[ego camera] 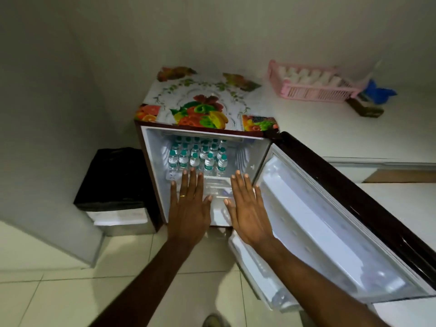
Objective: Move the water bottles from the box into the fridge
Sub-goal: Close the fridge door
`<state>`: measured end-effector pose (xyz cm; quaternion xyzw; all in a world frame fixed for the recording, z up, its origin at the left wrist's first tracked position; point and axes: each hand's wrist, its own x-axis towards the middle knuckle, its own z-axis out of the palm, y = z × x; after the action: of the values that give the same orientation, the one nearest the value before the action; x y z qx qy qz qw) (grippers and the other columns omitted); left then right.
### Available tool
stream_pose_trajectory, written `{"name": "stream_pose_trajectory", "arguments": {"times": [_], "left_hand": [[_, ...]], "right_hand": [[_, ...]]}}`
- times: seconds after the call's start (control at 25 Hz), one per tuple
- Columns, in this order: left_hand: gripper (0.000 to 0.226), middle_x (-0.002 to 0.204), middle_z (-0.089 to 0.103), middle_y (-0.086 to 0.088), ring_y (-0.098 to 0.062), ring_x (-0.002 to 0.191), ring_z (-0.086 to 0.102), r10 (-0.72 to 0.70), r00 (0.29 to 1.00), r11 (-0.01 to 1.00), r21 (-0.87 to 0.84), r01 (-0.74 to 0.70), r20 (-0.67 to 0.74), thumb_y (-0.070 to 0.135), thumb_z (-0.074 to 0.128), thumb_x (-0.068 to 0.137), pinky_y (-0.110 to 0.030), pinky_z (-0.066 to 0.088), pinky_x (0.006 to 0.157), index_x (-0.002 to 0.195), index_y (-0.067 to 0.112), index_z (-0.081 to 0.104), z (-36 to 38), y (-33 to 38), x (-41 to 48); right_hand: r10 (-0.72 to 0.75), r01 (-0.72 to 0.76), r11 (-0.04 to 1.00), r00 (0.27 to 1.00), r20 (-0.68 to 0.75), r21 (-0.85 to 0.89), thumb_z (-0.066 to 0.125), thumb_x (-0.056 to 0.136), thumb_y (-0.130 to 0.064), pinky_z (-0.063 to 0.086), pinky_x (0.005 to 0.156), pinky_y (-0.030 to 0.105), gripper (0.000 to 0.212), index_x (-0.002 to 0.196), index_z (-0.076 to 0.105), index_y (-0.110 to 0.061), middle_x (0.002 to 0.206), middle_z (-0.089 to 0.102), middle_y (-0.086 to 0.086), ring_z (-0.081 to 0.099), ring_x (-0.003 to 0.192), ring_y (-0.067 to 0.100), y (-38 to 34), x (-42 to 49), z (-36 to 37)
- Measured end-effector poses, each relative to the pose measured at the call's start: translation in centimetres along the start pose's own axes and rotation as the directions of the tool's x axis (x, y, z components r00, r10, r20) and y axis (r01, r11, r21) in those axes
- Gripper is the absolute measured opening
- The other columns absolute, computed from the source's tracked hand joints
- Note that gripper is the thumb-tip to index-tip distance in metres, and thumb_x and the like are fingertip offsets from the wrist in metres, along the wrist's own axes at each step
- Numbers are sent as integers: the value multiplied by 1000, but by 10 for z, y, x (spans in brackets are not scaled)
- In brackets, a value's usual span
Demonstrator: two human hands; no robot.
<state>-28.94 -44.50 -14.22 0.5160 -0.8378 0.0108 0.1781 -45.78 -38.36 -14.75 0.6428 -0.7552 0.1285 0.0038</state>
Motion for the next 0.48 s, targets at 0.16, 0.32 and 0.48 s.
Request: {"name": "stream_pose_trajectory", "arguments": {"times": [0.16,0.32,0.48], "left_hand": [[64,165,6,-11,-27,153,1,5,1000,1000,-7,-5,17,46,20,104,-53,11,122,157,11,17,-59,20,-55],[66,164,11,-12,-29,153,6,37,999,999,-38,-36,17,48,12,103,-55,15,121,156,10,21,-103,55,-118],[64,164,12,-12,-28,153,7,128,992,989,-81,-126,19,46,17,104,-54,14,121,155,9,25,-131,107,-167]], "right_hand": [[10,-10,1000,1000,-6,-24,7,105,-54,3,128,47,64,161,-3,-24,168,-11,-4,-15,155,15,-12,-65,-50],[-5,4,999,1000,-21,-32,8,105,-54,0,128,44,65,161,-1,-23,167,-12,-5,-19,154,12,-16,-140,-89],[55,-59,996,997,-53,-61,17,108,-51,-1,128,44,63,161,-2,-23,168,-12,-5,-17,154,13,-3,-201,-125]]}}
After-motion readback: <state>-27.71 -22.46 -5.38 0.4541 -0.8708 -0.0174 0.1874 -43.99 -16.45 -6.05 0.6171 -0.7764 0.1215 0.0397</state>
